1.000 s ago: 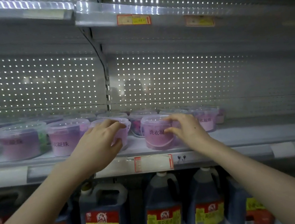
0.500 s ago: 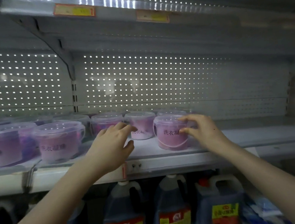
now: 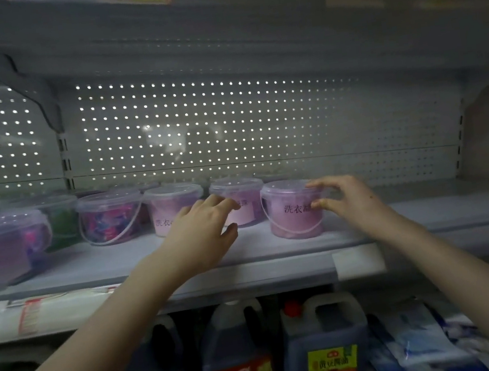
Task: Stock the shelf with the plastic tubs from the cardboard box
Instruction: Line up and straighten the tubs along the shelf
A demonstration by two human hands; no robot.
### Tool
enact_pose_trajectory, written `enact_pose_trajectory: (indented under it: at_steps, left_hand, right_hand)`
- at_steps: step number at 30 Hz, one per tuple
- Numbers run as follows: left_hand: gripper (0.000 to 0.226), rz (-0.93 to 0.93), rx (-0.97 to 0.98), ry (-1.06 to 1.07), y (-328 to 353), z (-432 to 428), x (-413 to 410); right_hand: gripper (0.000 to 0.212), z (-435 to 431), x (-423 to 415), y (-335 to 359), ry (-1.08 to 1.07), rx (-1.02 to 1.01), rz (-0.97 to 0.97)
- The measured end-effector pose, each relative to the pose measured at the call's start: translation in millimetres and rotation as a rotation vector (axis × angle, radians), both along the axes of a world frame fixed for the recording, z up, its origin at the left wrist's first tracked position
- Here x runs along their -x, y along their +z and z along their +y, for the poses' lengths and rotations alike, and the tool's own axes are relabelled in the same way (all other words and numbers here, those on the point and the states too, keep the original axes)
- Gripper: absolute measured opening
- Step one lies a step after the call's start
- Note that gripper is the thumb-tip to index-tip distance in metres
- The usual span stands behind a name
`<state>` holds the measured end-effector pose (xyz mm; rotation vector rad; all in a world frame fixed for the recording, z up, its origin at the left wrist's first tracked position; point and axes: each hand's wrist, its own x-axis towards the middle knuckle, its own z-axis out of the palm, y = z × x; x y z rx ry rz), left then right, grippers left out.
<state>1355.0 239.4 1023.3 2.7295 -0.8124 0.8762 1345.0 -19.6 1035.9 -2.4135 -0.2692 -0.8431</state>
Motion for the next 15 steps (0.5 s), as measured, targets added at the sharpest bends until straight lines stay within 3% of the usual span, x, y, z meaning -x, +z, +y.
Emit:
enact_pose_trajectory:
  at_steps: [3, 7, 10, 15]
  left_hand:
    - [0.042, 0.004, -0.023, 0.024, -1, -13, -5]
    - [0.043, -0.001, -0.060, 0.048, 1, -27, -14]
    - [0.046, -0.012, -0.070, 0.072, 6, -36, -23]
    - [0.054, 0.025, -0.103, 0.109, 11, -44, -33]
  right_hand:
    - [0.043, -21, -9, 1, -0.085, 0.036, 0.024]
    - [0.050, -20, -15, -4, -0.089, 0.233, -0.045]
    - [0.040, -12, -22, -4, -0.030, 0.235, -0.117]
    - [0.026, -17, -47, 4, -0.065, 0.195, -0.036]
